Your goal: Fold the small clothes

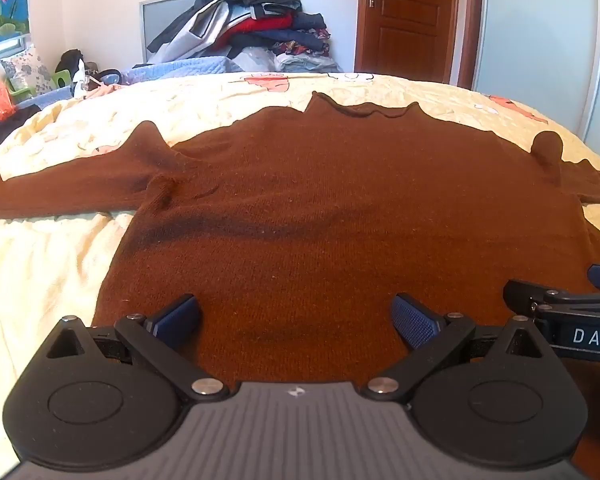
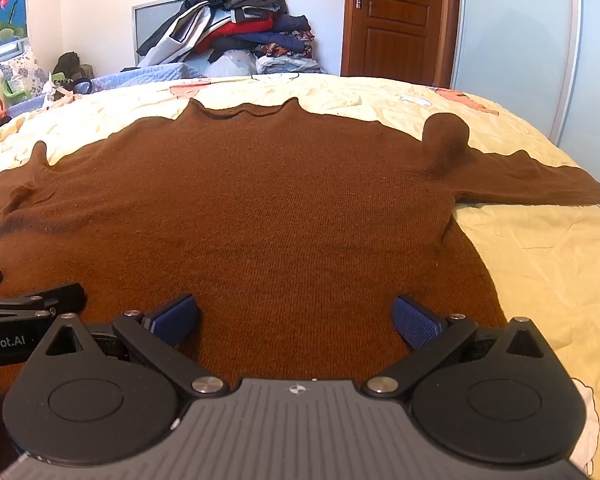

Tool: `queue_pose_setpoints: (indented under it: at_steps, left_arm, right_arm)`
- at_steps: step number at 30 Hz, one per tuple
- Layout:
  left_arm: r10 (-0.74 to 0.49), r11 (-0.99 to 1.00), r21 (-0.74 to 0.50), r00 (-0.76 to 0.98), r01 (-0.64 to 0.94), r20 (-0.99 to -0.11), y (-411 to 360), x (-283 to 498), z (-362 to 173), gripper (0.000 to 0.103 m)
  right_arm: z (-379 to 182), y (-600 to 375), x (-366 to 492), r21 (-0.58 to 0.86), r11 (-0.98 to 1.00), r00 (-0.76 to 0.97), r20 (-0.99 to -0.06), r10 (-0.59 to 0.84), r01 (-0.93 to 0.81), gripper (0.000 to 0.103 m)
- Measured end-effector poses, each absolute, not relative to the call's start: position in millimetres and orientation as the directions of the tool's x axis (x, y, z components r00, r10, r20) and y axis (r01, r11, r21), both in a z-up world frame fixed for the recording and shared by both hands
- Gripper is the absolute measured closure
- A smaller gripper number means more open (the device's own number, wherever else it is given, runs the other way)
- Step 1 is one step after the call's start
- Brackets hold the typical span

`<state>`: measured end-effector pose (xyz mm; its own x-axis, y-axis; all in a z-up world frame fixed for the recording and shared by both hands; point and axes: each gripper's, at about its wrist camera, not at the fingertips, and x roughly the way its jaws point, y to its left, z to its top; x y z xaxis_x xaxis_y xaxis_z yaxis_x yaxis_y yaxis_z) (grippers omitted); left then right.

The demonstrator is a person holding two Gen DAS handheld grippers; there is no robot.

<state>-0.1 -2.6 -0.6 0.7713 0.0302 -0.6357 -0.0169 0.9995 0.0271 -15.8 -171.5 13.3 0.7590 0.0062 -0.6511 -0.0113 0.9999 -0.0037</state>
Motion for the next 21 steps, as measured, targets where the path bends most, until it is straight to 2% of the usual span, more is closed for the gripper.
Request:
queue_pose_setpoints:
  at_steps: [21]
  left_arm:
    - [0.021, 1.0, 0.001, 0.772, -0.026, -0.636, -2.1, -4.1, 0.7, 0.0]
  right_arm:
    - [14.6, -171.4, -17.7, -0.003, 1.0, 0.758, -0.652, 0.006, -0.01, 0.0]
